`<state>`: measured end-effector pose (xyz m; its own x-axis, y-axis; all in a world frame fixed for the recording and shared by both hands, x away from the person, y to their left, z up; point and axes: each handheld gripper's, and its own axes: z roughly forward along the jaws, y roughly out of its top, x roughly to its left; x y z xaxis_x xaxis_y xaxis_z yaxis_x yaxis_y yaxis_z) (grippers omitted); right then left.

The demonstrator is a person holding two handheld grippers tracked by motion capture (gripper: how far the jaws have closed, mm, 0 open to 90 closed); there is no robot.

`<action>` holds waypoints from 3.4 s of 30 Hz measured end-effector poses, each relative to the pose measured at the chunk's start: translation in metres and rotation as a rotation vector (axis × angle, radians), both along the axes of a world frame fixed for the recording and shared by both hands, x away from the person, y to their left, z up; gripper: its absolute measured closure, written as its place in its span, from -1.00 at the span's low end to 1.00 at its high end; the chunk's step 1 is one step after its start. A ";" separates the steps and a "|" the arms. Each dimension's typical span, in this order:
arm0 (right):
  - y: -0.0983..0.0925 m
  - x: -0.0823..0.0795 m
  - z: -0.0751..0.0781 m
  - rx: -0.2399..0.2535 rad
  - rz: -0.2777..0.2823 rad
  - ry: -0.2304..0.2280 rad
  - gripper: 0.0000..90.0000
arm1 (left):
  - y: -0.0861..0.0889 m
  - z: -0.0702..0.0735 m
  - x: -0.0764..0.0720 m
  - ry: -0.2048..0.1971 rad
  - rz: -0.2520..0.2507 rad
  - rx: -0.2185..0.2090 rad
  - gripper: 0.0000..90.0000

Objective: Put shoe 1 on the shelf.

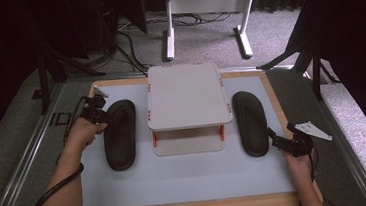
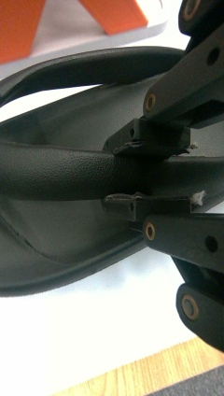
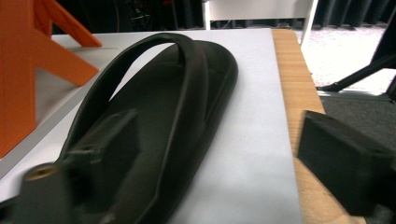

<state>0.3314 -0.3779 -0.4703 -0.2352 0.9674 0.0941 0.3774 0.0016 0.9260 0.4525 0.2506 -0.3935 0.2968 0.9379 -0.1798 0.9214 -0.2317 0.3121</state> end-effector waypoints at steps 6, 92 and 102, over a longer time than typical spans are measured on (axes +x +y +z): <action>0.000 0.000 0.000 -0.006 -0.010 -0.008 -0.76 | 0.003 0.019 -0.004 -0.007 0.001 -0.002 0.61; 0.001 0.001 -0.001 -0.017 0.020 0.009 -0.76 | -0.171 0.161 0.033 -0.091 -0.044 -0.007 0.60; 0.001 0.001 -0.001 -0.020 0.020 0.010 -0.76 | -0.172 0.151 0.035 -0.073 -0.032 0.007 0.60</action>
<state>0.3324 -0.3768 -0.4714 -0.2532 0.9644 0.0769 0.3865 0.0279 0.9219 0.4877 0.0787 -0.2421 0.3382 0.9291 -0.1498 0.8886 -0.2628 0.3760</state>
